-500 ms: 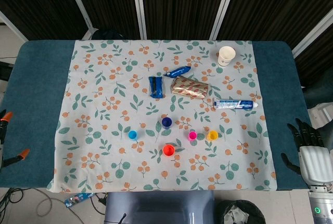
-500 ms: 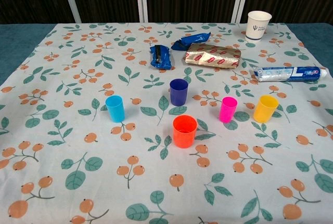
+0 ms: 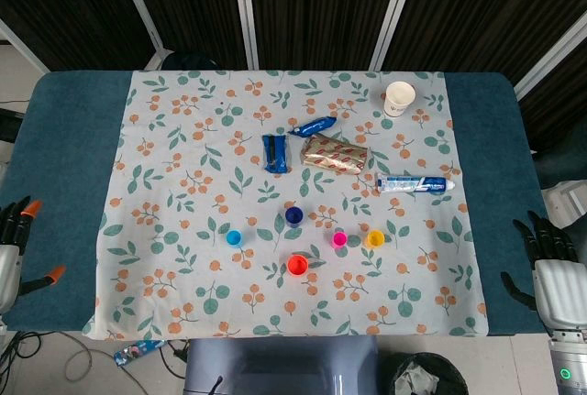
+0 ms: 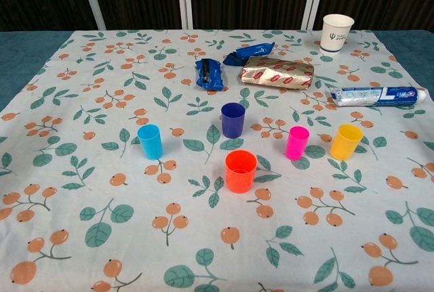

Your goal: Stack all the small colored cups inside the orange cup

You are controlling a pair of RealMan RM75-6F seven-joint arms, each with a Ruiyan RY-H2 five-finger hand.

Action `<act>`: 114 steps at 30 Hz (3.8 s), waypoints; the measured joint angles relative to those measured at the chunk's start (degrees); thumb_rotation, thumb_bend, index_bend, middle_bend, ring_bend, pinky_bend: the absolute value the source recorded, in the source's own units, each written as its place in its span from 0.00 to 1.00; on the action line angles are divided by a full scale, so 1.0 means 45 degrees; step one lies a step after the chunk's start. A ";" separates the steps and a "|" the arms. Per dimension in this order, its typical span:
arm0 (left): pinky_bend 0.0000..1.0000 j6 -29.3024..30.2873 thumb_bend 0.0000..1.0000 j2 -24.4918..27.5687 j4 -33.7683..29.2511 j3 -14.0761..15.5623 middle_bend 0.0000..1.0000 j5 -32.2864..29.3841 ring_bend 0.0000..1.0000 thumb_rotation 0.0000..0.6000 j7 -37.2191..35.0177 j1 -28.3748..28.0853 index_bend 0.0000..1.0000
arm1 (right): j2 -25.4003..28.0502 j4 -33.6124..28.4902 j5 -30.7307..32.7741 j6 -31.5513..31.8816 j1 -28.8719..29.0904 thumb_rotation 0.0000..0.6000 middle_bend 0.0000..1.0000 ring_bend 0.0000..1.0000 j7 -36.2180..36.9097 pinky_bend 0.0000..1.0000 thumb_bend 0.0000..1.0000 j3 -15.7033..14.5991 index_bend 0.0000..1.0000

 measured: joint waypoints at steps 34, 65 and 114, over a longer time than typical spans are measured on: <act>0.00 0.0186 0.07 -0.0077 0.0334 -0.0035 0.00 0.0174 0.00 1.00 -0.0336 0.0011 0.03 | -0.0031 0.0013 -0.0136 -0.0461 0.0185 1.00 0.04 0.06 0.0607 0.14 0.35 -0.0093 0.12; 0.00 0.0006 0.07 -0.0064 0.0223 -0.0147 0.00 -0.0184 0.00 1.00 -0.0518 -0.0003 0.03 | 0.0920 -0.4479 0.3172 -0.7982 0.6637 1.00 0.04 0.06 -0.0389 0.14 0.35 0.2195 0.23; 0.00 -0.0312 0.07 0.0059 0.0343 -0.0401 0.00 -0.0871 0.00 1.00 -0.0918 -0.0012 0.03 | -0.7632 0.0513 1.1580 -0.5582 1.1715 1.00 0.04 0.06 -0.7358 0.14 0.35 0.2740 0.31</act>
